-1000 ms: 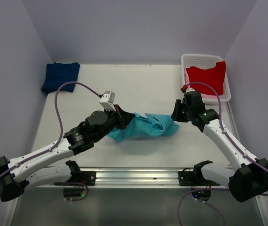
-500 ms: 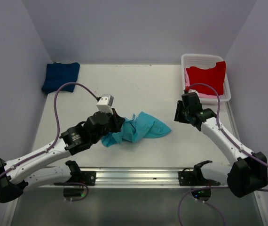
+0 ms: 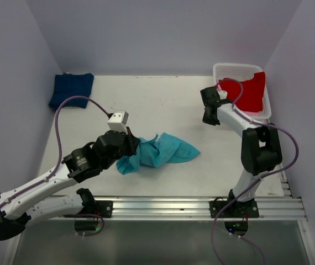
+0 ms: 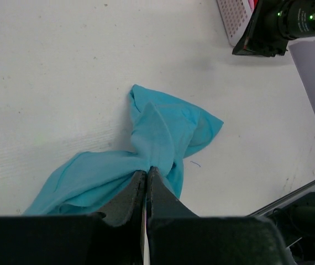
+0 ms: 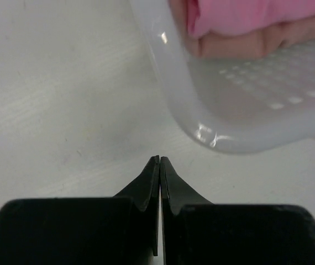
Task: Fold and stack the t-shirts
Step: Flatten the tshirt out
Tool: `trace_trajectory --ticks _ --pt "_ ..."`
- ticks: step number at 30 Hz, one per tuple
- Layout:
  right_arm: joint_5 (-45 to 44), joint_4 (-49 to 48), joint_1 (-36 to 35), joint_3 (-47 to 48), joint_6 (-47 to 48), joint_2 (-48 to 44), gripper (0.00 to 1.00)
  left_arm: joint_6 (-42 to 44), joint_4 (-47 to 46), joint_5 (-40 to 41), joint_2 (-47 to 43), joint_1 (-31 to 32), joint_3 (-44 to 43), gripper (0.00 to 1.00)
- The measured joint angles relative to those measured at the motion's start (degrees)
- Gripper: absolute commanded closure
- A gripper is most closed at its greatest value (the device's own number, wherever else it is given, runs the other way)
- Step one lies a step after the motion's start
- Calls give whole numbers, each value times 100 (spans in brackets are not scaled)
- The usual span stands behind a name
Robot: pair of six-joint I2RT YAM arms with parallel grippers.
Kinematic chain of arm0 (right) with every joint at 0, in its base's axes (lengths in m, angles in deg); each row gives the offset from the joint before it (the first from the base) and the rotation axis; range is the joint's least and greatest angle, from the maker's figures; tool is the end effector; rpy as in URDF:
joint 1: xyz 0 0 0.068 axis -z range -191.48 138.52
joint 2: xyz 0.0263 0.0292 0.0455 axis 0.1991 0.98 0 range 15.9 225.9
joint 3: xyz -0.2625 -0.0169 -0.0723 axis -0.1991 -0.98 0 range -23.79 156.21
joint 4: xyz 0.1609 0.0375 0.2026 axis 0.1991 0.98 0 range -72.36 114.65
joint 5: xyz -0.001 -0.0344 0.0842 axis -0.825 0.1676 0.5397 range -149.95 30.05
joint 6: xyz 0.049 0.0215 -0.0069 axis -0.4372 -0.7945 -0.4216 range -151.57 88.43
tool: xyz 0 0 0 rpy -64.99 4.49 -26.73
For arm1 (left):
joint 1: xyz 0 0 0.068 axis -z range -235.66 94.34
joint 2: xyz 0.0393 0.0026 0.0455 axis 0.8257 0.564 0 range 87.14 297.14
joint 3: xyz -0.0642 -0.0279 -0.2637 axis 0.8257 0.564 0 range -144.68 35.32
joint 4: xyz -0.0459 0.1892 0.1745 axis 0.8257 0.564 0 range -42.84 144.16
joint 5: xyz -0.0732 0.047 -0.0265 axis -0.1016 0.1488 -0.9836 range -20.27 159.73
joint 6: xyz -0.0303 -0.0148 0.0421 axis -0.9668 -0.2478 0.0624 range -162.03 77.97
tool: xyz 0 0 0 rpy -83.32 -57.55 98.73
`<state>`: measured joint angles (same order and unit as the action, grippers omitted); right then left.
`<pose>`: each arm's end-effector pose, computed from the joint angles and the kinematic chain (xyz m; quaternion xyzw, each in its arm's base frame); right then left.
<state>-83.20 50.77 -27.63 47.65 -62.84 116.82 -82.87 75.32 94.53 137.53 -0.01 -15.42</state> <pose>0.3515 0.0871 0.2095 0.1725 0.9371 -0.0859 0.2911 0.1198 -0.1486 0.3288 -0.0022 0.8437 -0.2539 0.4730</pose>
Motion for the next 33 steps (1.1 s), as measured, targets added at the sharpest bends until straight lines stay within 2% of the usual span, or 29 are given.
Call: trace_trajectory --ticks 9,15,18,21,25,31,33 --pt "-560 678 669 1681 -496 1132 100 -7 420 173 -385 0 -68 100" --pt "-872 1154 1276 1801 -844 1349 100 -7 437 256 -490 0 -68 100" --pt "-699 925 1294 1617 -756 1252 100 -4 439 264 -442 0 -68 100" --pt "125 131 1283 741 -437 754 100 -4 457 267 -367 0 -68 100" --pt "1829 -586 1056 -264 46 -66 100 -4 531 280 -337 0 -68 100" --pt "3263 -1502 -813 -1097 413 -1025 100 -4 638 415 -339 -2 -68 100" --pt "3681 -1663 -1113 -1530 382 -1370 100 -4 673 433 -339 0 -68 100"
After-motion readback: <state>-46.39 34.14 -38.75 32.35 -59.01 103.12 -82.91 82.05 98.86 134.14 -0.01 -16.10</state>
